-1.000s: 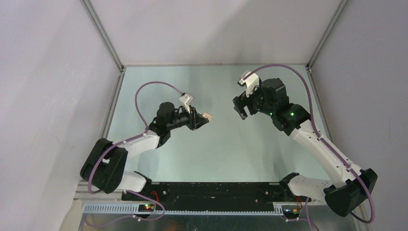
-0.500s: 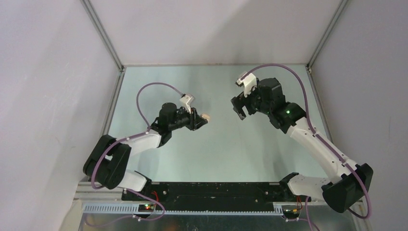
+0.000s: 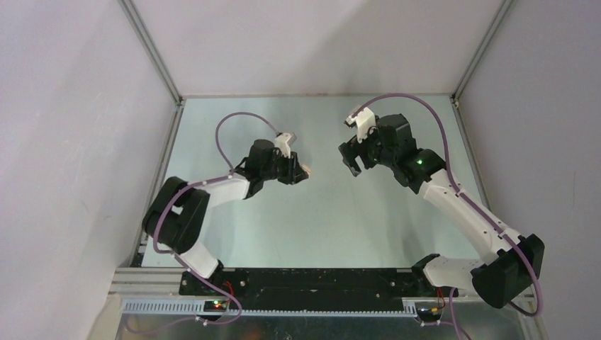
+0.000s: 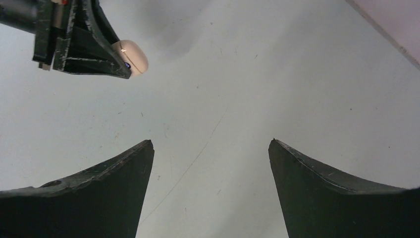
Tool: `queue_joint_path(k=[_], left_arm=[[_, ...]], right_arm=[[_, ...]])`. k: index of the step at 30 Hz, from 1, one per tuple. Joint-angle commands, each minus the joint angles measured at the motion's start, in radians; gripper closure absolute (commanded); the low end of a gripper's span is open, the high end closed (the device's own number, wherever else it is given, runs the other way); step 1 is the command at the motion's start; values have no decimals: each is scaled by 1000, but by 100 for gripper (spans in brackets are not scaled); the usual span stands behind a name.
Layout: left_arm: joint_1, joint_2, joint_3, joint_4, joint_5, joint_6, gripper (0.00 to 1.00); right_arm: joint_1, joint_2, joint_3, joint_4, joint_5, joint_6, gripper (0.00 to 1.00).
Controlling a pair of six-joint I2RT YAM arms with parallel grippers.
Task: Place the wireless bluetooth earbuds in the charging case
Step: Place the charging case at the center of the board.
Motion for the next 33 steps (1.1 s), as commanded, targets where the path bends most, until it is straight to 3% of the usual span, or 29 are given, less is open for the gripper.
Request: queue_joint_path(k=[1, 18, 25, 33], left_arm=[[2, 79, 110, -82, 2, -5, 86], [4, 327, 340, -33, 84, -228, 86], [-111, 454, 405, 65, 96, -355, 86], [-164, 557, 520, 76, 120, -413, 87]], right_arm=[[-15, 6, 4, 36, 20, 10, 9], [-34, 45, -4, 69, 116, -15, 8], [-49, 38, -3, 93, 206, -43, 6], [-197, -60, -3, 82, 170, -6, 5]])
